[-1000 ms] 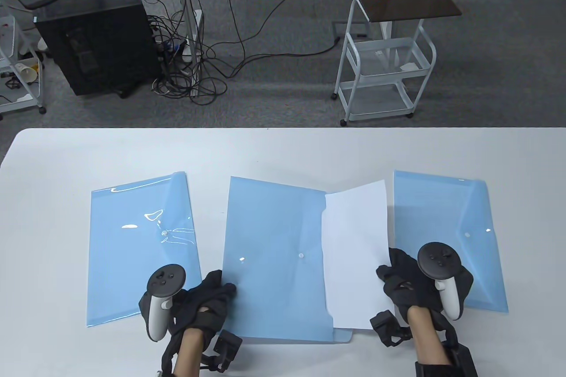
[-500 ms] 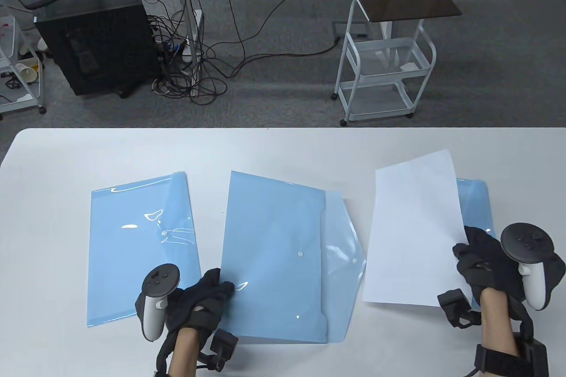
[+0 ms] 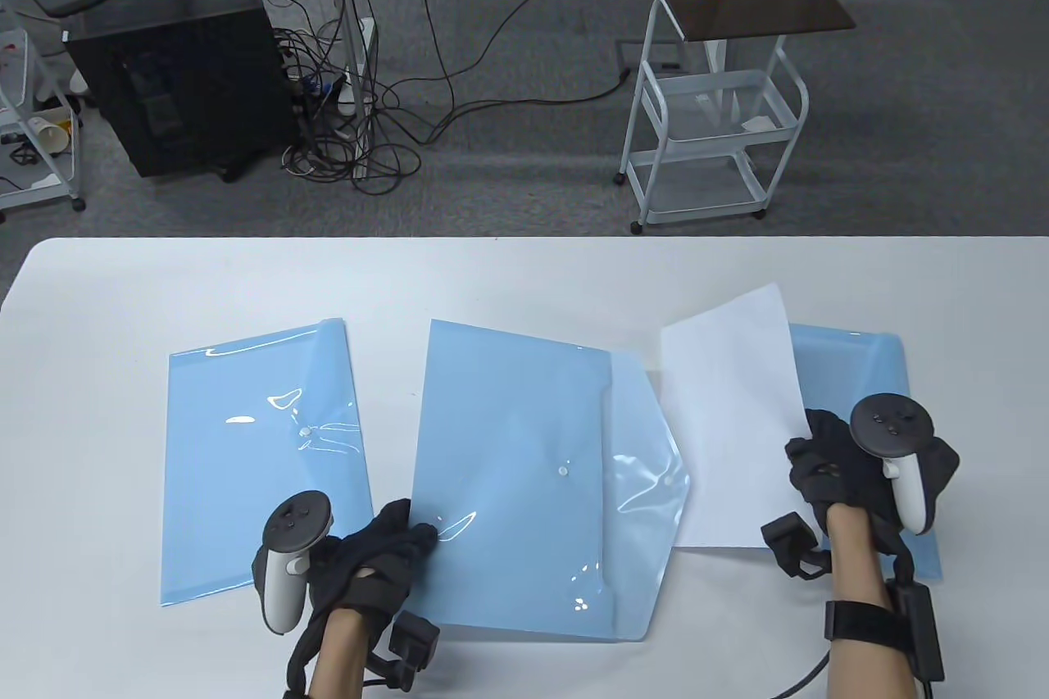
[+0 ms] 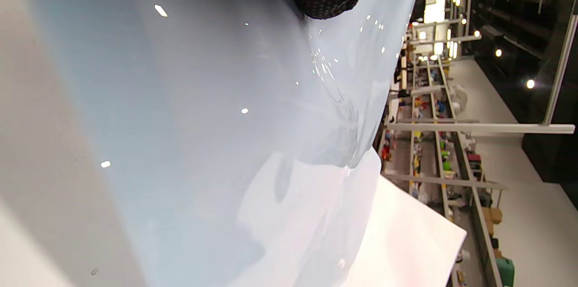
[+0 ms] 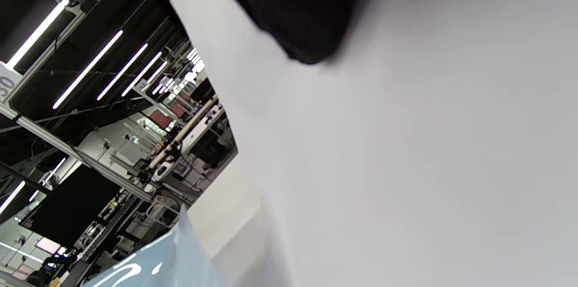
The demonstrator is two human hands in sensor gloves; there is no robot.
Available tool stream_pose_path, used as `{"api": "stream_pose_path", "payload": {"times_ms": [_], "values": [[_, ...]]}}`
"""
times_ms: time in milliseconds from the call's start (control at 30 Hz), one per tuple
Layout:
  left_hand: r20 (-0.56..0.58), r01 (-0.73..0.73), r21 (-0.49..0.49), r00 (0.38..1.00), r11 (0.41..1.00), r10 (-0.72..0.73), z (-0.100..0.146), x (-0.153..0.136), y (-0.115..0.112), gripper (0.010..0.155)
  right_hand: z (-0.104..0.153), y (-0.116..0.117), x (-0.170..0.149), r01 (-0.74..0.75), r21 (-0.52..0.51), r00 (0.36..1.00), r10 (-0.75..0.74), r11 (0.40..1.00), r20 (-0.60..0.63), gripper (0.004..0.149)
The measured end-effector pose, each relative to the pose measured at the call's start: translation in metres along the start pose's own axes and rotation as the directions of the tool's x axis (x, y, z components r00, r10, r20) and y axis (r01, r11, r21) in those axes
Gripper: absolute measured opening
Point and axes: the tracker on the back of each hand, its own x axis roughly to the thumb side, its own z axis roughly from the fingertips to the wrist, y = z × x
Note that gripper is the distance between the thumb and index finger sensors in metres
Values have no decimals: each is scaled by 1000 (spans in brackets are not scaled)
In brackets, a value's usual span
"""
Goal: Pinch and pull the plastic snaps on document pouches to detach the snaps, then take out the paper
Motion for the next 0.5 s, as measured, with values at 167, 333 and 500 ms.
{"api": "stream_pose_path", "payload": {"times_ms": [167,333,500], "values": [[-8,-3,-4,1000,1000,3,0,0,-1,47,-12,31,16,-74,8,997,73,997,19,51],[-19,1,-1,1000,1000,-1,0,-1,1,47,-25,62,28,-147,19,989,146,989,27,54],[-27,6,1,1000,1000,-6,-1,-1,1,47,-39,86,34,-229,26,973,229,973,26,56]]}}
